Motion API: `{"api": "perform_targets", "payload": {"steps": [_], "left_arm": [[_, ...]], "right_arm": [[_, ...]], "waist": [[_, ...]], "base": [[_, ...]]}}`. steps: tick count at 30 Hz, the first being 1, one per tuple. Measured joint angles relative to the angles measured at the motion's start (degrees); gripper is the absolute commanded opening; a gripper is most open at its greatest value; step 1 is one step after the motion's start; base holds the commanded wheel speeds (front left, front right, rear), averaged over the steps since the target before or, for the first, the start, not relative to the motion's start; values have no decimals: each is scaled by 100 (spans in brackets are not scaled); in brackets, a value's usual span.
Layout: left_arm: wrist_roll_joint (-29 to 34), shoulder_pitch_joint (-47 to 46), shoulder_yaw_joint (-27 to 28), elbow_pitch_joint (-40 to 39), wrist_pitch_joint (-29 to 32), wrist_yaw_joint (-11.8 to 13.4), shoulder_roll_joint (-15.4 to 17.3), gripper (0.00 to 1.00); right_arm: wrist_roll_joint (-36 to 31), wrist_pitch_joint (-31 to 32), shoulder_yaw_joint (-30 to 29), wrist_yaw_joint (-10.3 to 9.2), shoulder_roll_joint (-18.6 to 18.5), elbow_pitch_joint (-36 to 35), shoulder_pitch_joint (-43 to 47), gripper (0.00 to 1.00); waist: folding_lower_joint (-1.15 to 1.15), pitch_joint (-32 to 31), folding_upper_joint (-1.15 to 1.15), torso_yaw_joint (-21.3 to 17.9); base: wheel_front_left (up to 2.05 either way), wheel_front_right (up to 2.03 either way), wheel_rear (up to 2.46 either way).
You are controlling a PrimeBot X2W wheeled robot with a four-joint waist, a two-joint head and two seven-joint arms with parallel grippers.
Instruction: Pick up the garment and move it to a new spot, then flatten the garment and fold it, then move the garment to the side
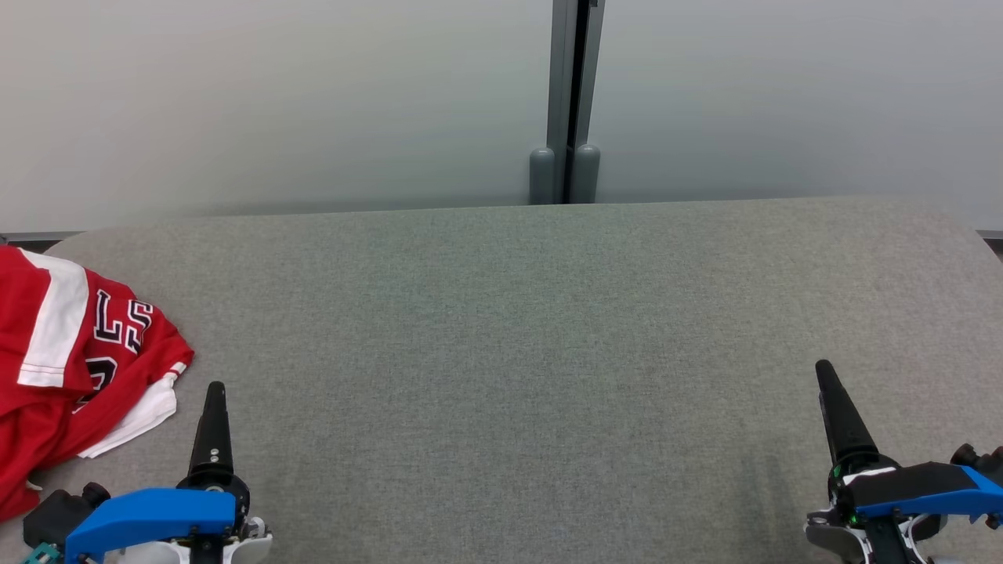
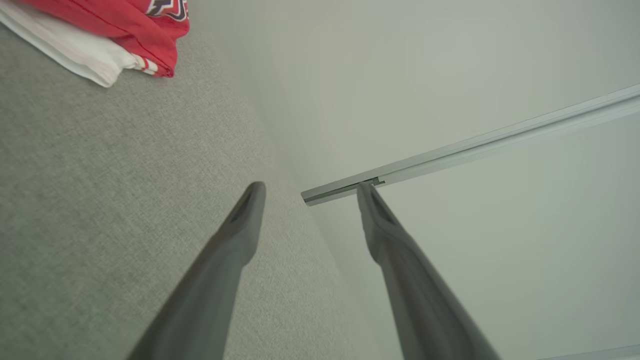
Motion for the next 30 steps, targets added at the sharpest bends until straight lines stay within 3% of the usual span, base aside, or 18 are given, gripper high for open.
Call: {"api": "perform_targets", "payload": {"steps": [16,30], "left_arm": [[1864,3,-310,94,-364,118,20,100],[2956,34,-502,124,-634,222,52,100]], "right_arm": [[-1723,-371,146,0,-11,123,-5,100],[-2841,-645,170,0,-11,152,-4,100]], "waist": [[0,4,0,35],[0,14,0,65]], "base": [[0,0,0],[0,0,0]]}}
